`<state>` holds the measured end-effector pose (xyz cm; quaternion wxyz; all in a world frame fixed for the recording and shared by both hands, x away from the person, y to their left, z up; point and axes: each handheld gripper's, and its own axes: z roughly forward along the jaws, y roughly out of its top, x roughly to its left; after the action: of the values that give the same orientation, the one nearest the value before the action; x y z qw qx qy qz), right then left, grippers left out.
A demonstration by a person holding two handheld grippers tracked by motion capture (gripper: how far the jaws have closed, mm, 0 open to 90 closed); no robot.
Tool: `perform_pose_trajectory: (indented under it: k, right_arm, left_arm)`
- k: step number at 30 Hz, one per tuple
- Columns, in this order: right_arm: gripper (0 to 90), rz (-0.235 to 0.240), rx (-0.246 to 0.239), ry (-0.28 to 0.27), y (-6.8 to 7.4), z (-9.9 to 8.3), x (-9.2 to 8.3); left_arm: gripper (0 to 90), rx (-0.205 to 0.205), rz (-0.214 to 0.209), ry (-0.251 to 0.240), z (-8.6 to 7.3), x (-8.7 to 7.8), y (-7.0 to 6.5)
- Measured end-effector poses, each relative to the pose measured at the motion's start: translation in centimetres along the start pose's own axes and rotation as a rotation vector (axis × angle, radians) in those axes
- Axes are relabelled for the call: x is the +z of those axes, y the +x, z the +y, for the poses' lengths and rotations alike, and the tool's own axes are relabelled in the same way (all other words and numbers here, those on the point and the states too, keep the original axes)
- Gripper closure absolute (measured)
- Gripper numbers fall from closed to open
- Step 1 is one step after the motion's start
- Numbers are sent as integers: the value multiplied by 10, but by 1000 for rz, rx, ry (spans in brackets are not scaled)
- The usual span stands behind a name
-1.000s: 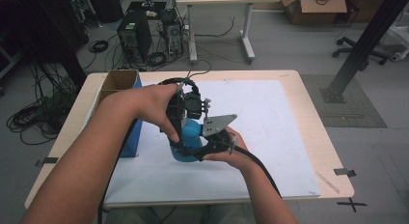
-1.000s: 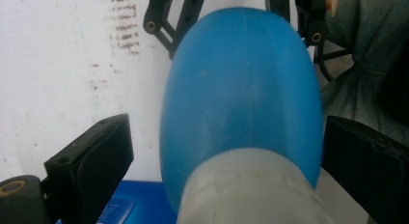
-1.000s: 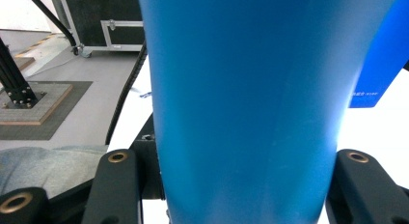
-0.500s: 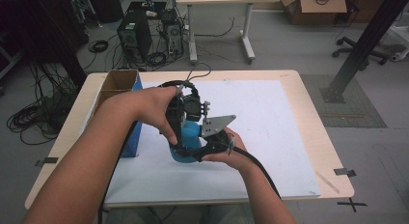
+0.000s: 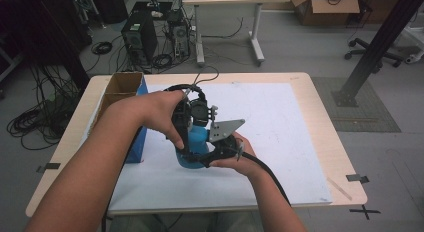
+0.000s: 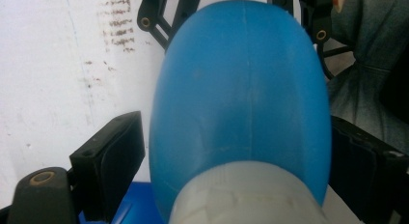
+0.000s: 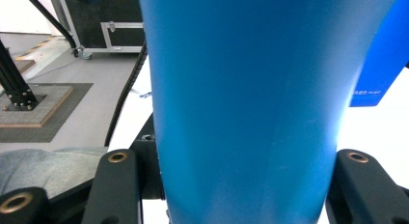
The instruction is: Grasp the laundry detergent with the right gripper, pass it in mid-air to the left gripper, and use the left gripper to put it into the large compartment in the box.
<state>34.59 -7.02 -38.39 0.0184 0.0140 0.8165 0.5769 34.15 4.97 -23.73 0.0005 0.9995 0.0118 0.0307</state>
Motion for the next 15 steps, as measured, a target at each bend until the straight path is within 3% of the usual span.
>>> perform_pose_trajectory:
  k: [15]
  right_arm:
    - [445,-5,-2,-6,1,0,-1]
  left_arm:
    - [217,3,-11,9,1,-2,-1]
